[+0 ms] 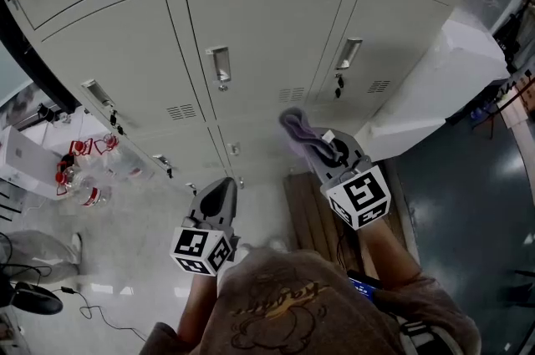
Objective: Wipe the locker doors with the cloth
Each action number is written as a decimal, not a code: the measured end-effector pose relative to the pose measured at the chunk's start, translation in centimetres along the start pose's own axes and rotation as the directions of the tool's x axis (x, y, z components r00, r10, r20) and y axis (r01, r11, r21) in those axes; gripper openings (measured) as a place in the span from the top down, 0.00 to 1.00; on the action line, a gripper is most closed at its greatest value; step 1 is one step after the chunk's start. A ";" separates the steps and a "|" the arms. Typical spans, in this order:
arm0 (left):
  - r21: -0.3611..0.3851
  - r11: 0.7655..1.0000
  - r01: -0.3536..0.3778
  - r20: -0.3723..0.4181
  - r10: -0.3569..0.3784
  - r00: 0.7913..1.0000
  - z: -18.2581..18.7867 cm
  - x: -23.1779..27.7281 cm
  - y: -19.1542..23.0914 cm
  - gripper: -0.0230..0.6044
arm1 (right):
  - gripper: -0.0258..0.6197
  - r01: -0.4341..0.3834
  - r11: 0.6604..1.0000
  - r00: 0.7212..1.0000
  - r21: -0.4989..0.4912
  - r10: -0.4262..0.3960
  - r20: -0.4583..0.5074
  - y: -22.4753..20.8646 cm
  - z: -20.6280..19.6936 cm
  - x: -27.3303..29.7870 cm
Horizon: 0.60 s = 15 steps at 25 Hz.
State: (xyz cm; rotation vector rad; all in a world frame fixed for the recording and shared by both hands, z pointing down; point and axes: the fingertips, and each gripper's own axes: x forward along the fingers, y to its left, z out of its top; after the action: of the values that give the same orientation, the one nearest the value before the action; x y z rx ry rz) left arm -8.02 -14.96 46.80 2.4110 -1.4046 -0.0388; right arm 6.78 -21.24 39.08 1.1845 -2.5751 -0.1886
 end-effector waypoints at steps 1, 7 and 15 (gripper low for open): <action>0.005 1.000 -0.003 0.006 0.003 1.000 0.2 0.0 0.1 0.96 | 0.88 0.007 0.999 1.000 0.047 -0.007 0.015 0.4 -0.6 -0.2; 0.030 0.999 -0.013 0.035 0.012 0.999 0.6 -0.1 0.6 0.96 | 0.88 0.001 0.976 1.000 0.219 -0.007 0.022 3.2 -5.2 -0.1; 0.039 0.997 -0.059 0.055 0.057 0.997 -0.1 -0.4 2.4 0.96 | 0.88 0.035 0.935 0.998 0.352 -0.052 0.041 4.3 -8.9 -0.1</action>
State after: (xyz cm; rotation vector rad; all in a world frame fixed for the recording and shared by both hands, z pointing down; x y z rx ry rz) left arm -10.24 -15.65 47.53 2.4169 -1.5126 -0.0615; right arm 6.67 -18.32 48.55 1.3713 -2.7028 0.2487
